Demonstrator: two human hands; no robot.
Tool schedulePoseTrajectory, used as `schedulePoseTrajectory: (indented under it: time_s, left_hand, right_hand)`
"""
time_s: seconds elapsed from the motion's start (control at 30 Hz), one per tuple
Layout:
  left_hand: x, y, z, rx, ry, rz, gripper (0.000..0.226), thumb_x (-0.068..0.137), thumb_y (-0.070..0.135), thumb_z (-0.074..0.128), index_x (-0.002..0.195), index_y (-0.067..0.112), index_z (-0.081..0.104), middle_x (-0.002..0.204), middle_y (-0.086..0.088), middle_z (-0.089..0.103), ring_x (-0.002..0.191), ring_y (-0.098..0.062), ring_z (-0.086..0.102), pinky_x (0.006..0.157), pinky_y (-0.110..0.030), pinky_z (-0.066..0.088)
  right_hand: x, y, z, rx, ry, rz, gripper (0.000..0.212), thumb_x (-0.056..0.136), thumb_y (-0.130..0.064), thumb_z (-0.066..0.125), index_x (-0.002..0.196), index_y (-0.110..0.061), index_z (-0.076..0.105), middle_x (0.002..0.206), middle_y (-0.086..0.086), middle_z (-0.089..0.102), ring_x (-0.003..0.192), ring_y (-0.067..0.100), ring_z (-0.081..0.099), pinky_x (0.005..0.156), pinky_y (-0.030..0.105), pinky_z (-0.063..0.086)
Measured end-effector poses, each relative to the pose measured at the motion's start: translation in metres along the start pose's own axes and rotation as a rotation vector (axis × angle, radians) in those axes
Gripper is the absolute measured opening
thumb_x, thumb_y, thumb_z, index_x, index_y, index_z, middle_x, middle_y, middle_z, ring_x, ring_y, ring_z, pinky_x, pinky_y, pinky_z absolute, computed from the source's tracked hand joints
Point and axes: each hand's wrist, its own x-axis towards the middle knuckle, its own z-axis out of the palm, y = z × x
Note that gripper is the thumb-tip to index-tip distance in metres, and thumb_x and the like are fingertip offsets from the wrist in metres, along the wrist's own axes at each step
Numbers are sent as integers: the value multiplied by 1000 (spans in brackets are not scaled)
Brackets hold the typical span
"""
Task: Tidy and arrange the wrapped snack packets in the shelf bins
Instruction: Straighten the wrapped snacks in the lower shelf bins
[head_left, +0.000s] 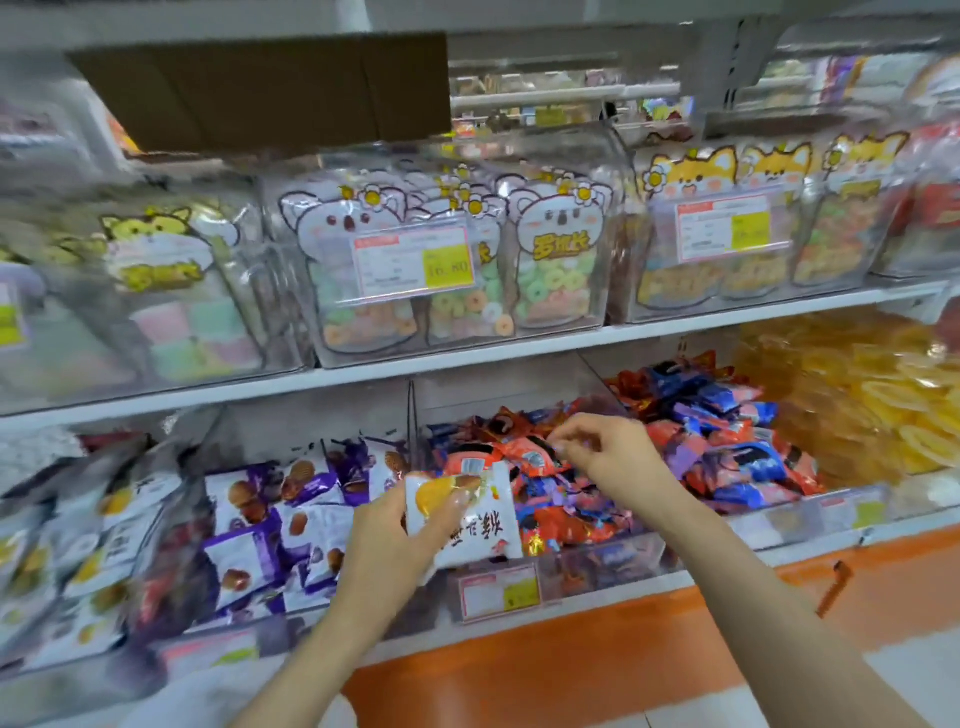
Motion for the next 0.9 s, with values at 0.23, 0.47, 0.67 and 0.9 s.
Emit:
schedulePoseTrajectory:
  time_s: [0.23, 0.47, 0.67, 0.9]
  left_hand:
    - [10, -33, -71, 15, 336, -68, 39, 88, 25, 61, 60, 3, 45, 51, -2, 43, 45, -4, 37, 50, -23, 28]
    - [4, -46, -95, -34, 83, -94, 34, 85, 30, 59, 66, 4, 50, 47, 10, 43, 46, 0, 42, 52, -9, 36]
    - [8, -48, -113, -56, 73, -89, 23, 87, 28, 62, 70, 17, 51, 48, 18, 49, 46, 5, 45, 50, -9, 34]
    - [-3, -70, -140, -47, 193, -122, 19, 84, 32, 66, 86, 16, 56, 71, 7, 58, 60, 2, 52, 57, -10, 40]
  right_hand:
    - [10, -34, 41, 47, -8, 7, 9, 87, -12, 64, 87, -16, 72, 86, 7, 72, 76, 17, 64, 77, 34, 52]
    - [-4, -103, 100, 358, -325, -12, 26, 85, -25, 68, 110, -20, 64, 89, 5, 66, 77, 15, 62, 77, 26, 50]
    - [-15, -120, 125, 450, -447, -28, 25, 84, -8, 68, 107, -18, 64, 94, -9, 71, 81, 1, 67, 65, 12, 49]
    - [-15, -151, 154, 481, -412, -9, 23, 85, -9, 67, 106, -14, 62, 95, -3, 72, 48, 0, 58, 39, 18, 40]
